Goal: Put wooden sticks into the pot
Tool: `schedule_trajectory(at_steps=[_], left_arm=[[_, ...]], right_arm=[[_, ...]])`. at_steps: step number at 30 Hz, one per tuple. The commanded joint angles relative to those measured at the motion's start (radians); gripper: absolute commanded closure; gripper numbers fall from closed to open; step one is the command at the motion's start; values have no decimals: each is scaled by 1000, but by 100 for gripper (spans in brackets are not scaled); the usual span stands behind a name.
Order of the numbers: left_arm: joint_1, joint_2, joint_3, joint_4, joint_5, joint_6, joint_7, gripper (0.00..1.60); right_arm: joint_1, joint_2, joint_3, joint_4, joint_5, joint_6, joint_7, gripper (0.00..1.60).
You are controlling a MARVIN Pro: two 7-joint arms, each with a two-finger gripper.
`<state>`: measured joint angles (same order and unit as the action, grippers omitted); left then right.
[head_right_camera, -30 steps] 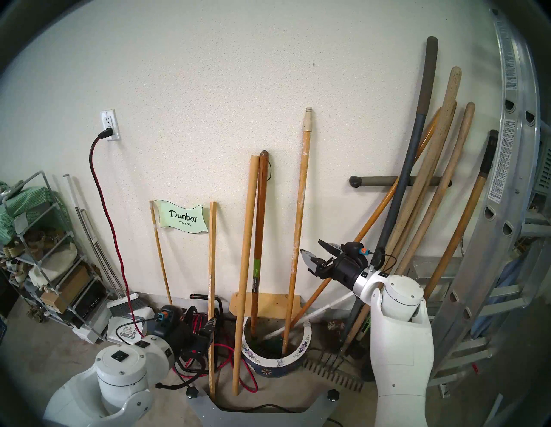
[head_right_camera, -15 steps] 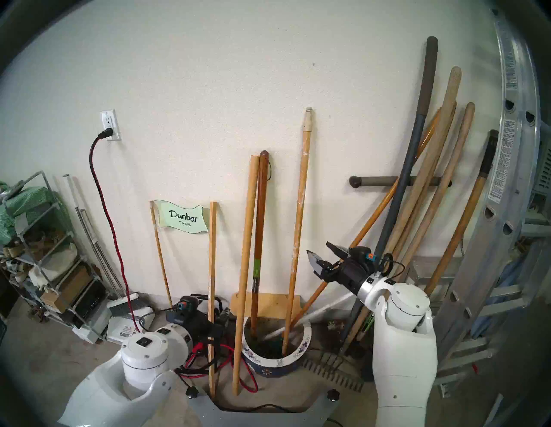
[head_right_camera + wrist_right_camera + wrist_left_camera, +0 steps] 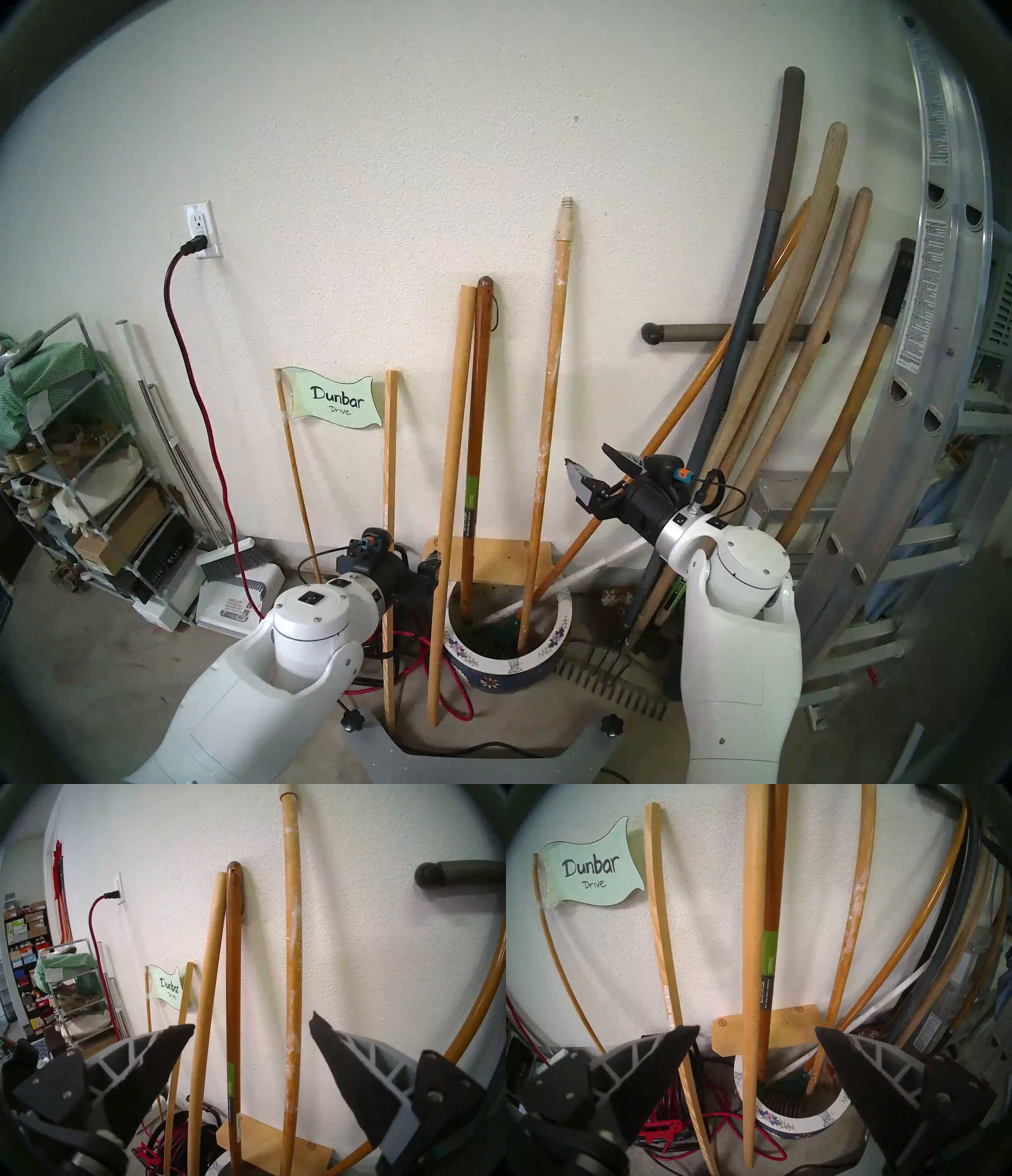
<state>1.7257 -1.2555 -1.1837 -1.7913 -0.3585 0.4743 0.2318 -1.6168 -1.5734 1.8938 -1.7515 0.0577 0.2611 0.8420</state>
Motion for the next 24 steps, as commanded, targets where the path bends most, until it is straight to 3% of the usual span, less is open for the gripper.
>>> schedule_trajectory(at_steps=[1,10,12,24], left_arm=[[-111,-86,0,97,26,-11,-30,0],[-217,-157,-4,261,78,-27,-68,0],[-269,-167,3,323,88,-25,-79,0],[-391,-231,-28,548,165,-75,-138,0]], right_arm=[[-6,-13,-5,-27,-4,0,-13,0],[-17,-18,1,-45,-12,1,-41,0],[-16,-20,0,-53,-15,3,-48,0],[-18,-33,-6,-78,-35,9,-82,0]])
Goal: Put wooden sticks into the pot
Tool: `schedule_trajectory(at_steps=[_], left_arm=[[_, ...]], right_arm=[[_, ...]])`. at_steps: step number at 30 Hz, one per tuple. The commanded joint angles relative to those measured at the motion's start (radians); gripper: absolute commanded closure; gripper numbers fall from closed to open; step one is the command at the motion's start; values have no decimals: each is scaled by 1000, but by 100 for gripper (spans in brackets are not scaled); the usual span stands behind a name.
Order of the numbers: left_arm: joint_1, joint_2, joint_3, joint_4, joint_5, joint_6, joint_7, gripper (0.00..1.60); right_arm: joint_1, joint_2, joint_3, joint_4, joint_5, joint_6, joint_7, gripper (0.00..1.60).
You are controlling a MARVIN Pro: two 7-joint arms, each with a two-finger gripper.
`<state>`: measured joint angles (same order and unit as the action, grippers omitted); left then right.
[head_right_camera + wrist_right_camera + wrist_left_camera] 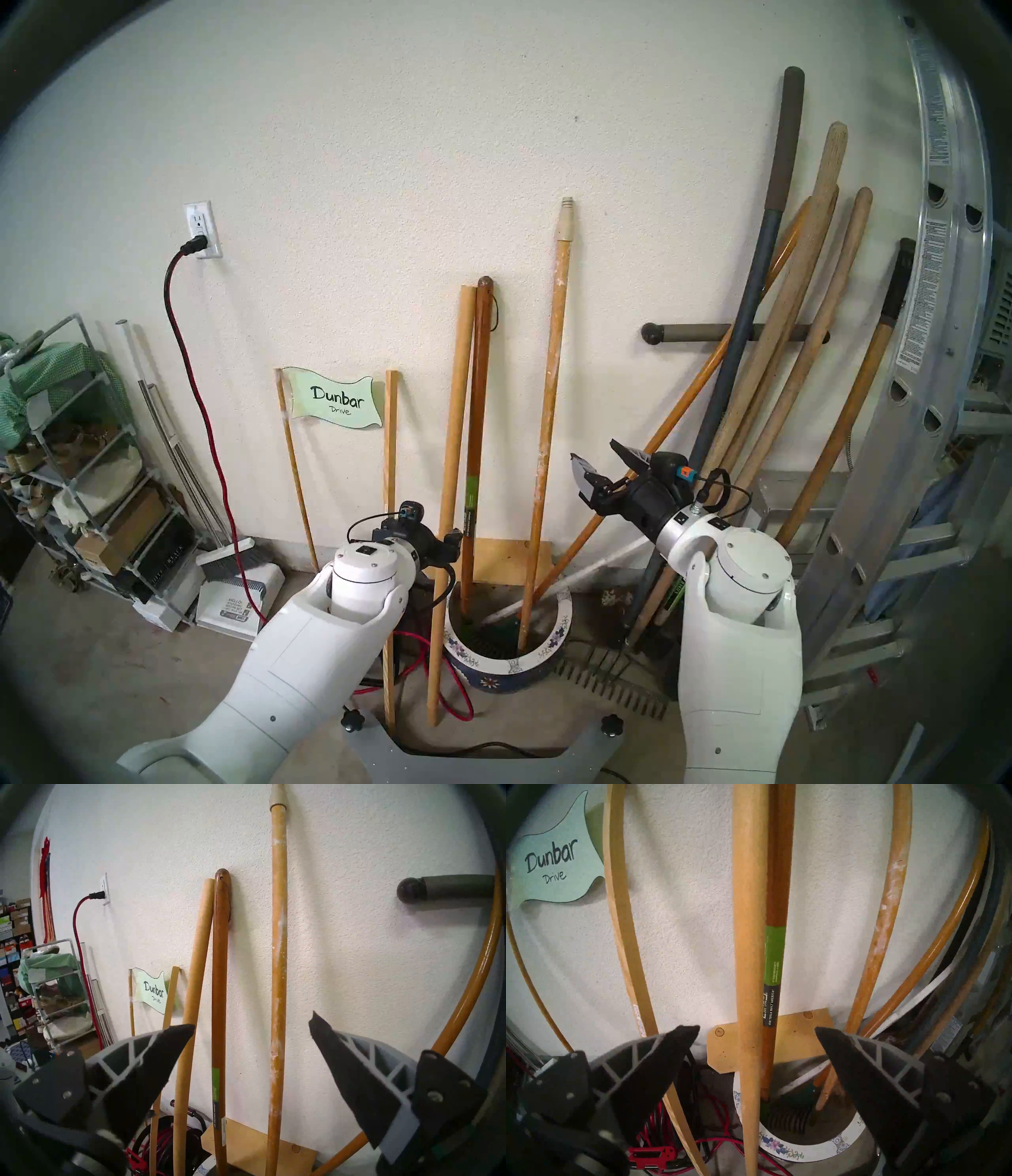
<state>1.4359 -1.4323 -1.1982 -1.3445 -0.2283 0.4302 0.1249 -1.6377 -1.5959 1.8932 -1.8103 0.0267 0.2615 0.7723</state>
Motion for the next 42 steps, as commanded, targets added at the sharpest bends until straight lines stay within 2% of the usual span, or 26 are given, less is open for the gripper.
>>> schedule_trajectory(at_steps=[1,14,17,19,24,28,29,30,32,36,37,38,39,40,42], left_arm=[[-112,-59,-16,117,38,-36,-36,0],[-251,-109,-48,311,92,-95,-94,0],[-305,-124,-53,398,109,-115,-112,0],[-305,-127,-57,404,115,-121,-113,0],[-378,-143,-65,528,128,-146,-124,0],[-410,-152,-75,585,133,-167,-127,0],[-438,-155,-73,625,132,-170,-132,0],[-431,-158,-82,623,138,-181,-131,0],[-473,-166,-83,689,144,-197,-139,0],[-505,-175,-86,745,148,-210,-148,0],[-518,-178,-87,769,149,-216,-150,5],[-527,-181,-87,785,147,-215,-148,93],[-540,-184,-87,809,148,-223,-155,131],[-548,-187,-85,825,149,-230,-163,160],[-564,-195,-89,870,148,-253,-175,160]], right_arm=[[3,-11,-6,-20,-6,9,-14,0],[2,-20,-5,-33,-21,29,-36,0],[2,-22,-3,-37,-23,34,-40,0],[2,-22,-2,-38,-23,35,-41,0],[-1,-23,3,-54,-19,41,-42,0],[-2,-24,6,-65,-14,47,-41,0],[-3,-24,7,-69,-12,49,-41,0],[-4,-24,8,-70,-11,50,-41,0],[-6,-25,10,-73,-7,53,-41,0],[-9,-26,10,-80,-3,57,-39,0],[-9,-27,9,-82,-1,59,-38,0],[-10,-27,9,-83,-1,60,-38,0],[-10,-26,9,-85,0,62,-37,0],[-10,-26,9,-86,1,63,-36,0],[-10,-26,9,-87,2,66,-35,0]])
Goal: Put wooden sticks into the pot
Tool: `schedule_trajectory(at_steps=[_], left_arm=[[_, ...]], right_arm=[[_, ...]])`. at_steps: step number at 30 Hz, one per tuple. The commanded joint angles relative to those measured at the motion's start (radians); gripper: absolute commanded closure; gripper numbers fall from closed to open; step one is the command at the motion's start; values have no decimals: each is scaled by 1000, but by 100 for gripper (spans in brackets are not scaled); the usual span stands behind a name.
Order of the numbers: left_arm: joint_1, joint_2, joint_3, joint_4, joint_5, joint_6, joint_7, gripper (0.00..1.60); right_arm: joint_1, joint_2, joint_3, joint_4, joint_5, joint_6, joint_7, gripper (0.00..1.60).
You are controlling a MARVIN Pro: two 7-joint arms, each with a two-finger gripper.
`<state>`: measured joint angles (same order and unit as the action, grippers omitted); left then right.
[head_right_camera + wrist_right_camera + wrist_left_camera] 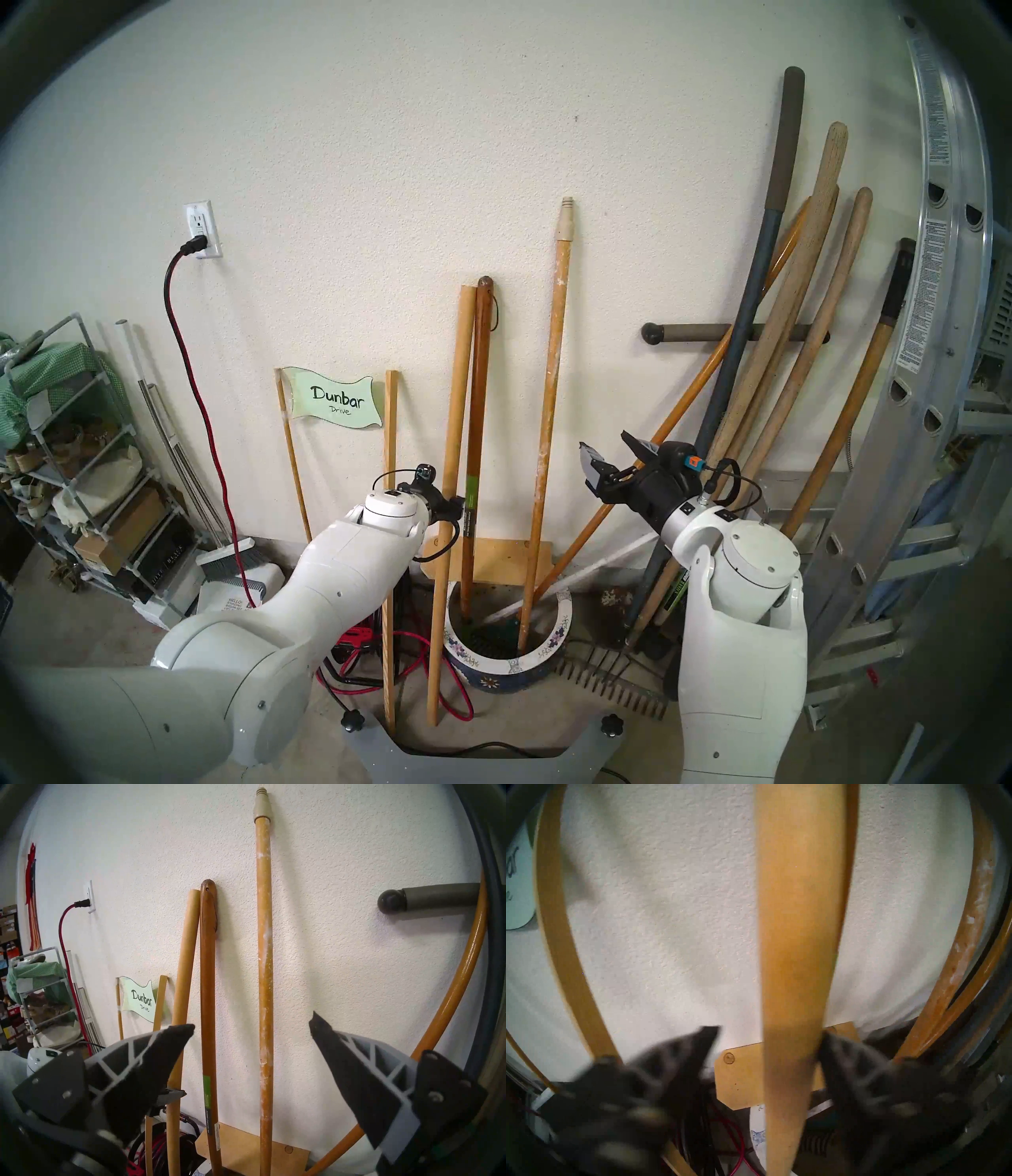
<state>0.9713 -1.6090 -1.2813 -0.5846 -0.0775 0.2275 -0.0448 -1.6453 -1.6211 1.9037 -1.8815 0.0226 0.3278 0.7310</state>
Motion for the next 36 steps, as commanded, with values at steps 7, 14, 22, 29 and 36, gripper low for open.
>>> schedule_trajectory(at_steps=[7,14,22,29,36], left_arm=[[-106,-38,-41,213,-16,-169,13,160],[42,-22,-38,61,-11,-225,41,160],[138,-28,-37,-54,-19,-242,53,160],[221,-37,-23,-162,-19,-265,50,160],[328,-28,3,-286,-17,-267,72,160]], right_arm=[[14,9,-14,12,-1,29,18,0],[41,23,-44,70,-15,37,31,0],[58,20,-69,100,-28,43,45,0],[70,14,-94,129,-36,59,61,0],[75,4,-125,169,-40,70,79,0]])
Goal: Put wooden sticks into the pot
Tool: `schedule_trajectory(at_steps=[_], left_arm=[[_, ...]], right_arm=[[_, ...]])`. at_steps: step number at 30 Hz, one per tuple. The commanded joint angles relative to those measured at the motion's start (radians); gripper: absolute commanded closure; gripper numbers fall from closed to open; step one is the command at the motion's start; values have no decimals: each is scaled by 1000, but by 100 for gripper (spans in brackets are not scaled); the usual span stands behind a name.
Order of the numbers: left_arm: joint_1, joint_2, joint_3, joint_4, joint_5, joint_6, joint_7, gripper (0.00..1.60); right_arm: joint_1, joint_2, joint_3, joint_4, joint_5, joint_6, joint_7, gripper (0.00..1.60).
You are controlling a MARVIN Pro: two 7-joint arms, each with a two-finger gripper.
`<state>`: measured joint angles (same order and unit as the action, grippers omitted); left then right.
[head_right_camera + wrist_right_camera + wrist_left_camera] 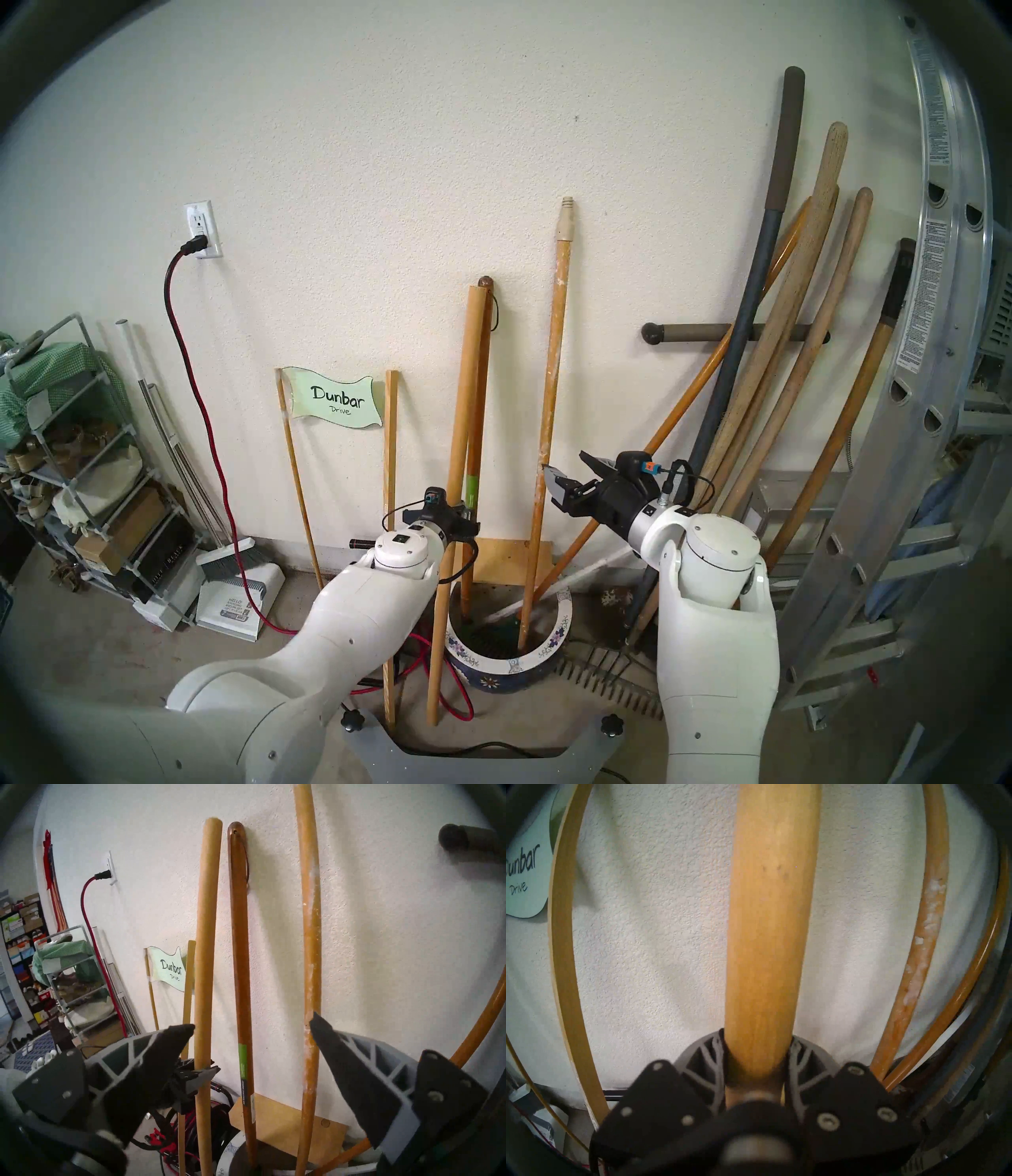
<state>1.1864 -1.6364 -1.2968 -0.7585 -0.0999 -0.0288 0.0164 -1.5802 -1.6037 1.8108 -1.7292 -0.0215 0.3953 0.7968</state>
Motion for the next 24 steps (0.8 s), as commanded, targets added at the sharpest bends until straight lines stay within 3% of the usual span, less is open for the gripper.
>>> schedule_trajectory(at_steps=[1,14,24], left_arm=[[112,4,25,-109,6,-9,14,160],[254,67,44,-275,21,-9,82,160],[363,101,96,-425,30,-13,113,160]], right_arm=[[10,-12,-35,18,4,3,15,0],[11,-15,-43,27,4,14,34,0],[17,-17,-58,52,-3,28,43,0]])
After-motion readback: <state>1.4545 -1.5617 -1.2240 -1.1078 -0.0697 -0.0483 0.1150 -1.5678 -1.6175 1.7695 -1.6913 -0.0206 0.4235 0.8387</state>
